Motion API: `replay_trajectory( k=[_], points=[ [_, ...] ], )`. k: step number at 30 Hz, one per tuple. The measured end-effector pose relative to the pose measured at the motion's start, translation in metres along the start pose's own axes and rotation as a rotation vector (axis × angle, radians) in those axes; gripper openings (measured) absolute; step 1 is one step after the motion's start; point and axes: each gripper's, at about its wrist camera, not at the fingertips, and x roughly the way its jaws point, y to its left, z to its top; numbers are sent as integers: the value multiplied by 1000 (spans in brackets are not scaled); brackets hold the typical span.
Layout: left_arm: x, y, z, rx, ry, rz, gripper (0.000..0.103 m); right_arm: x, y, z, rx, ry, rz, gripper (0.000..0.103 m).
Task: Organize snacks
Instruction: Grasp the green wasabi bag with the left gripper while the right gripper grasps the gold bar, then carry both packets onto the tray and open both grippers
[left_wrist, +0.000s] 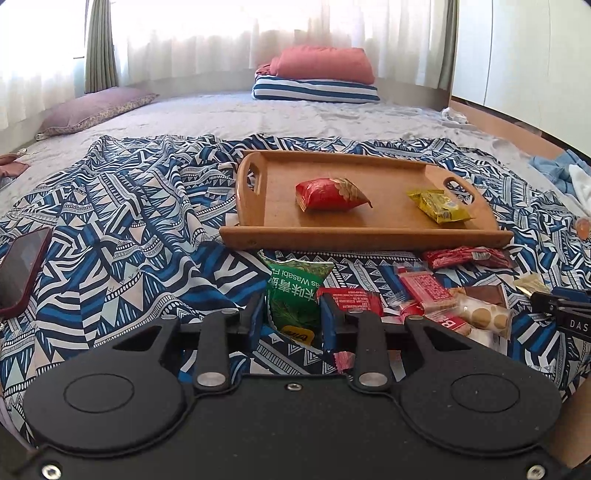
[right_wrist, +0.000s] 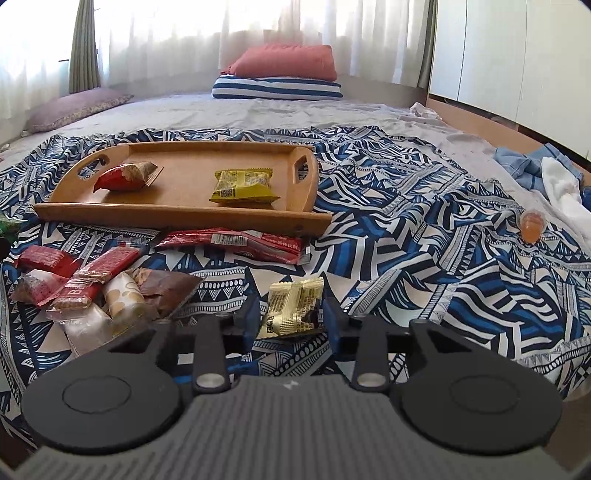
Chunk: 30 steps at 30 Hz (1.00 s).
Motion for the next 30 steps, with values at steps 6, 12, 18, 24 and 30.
replay_trajectory(
  k=[6, 12, 18, 24, 30],
  points=[
    [3, -1, 1, 0, 6, 4, 30, 6, 2, 2, -2, -7, -20, 62],
    [6, -2, 4, 0, 9, 0, 30, 22, 9, 7, -39, 35, -54, 60],
    [11, -1, 17, -2, 5, -12, 30, 18, 11, 14, -43, 28, -17, 33],
    [16, 3, 42, -16, -12, -33, 30, 9, 11, 35, -48, -12, -6, 34],
    [30, 1, 75, -11, -23, -54, 30, 13, 6, 68, -30, -42, 29, 34]
  ],
)
